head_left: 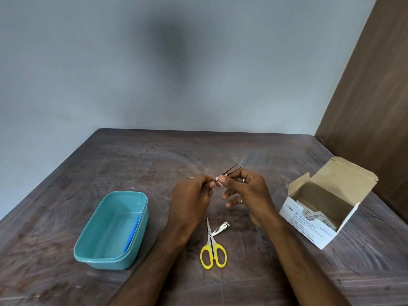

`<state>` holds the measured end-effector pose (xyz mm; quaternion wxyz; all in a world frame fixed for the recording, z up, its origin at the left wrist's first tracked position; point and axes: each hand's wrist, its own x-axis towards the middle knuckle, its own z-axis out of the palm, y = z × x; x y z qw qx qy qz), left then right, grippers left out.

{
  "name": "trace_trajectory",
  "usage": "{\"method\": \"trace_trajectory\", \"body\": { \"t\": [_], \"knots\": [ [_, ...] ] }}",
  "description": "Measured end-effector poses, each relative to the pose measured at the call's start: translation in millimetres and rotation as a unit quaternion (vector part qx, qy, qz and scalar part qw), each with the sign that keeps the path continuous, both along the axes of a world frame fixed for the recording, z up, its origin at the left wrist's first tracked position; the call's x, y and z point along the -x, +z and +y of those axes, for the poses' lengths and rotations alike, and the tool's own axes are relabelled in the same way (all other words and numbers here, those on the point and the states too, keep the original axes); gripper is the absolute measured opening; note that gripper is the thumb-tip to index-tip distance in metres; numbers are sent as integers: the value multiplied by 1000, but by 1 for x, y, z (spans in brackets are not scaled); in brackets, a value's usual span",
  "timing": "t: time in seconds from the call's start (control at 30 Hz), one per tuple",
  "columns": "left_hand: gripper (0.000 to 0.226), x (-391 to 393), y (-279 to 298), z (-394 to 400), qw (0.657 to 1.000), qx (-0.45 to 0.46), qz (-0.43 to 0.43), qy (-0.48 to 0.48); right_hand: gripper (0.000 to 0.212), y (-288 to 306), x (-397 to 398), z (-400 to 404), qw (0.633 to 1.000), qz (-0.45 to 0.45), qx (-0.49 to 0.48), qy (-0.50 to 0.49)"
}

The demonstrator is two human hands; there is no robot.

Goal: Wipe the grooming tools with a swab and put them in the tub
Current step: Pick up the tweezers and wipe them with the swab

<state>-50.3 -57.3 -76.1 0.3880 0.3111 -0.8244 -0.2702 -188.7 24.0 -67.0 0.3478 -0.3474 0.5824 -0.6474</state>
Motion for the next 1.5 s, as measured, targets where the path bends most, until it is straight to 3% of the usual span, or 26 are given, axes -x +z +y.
{"method": "trace_trajectory", "body": {
  "t": [0.17,0.4,0.57,0.7,0.87,1.5],
  "knots": [
    [13,2,1,5,1000,-17,-7,17,43,1,-6,-1,999,-29,15,-39],
    [16,2,1,3,990,-139,22,-13,78,1,-2,-1,999,29,29,-25],
    [16,2,0,2,991,-134,7,-30,35,2,1,2,996,90,6,11],
    [19,1,2,2,989,-147,2,-33,19,2,2,2,993,117,-27,10],
    [21,1,3,3,985,-166,0,-37,15,1,3,1,992,125,-32,10],
    [16,1,-3,-4,994,-106,-14,-12,11,6,6,4,997,59,-36,-20]
  ]
}}
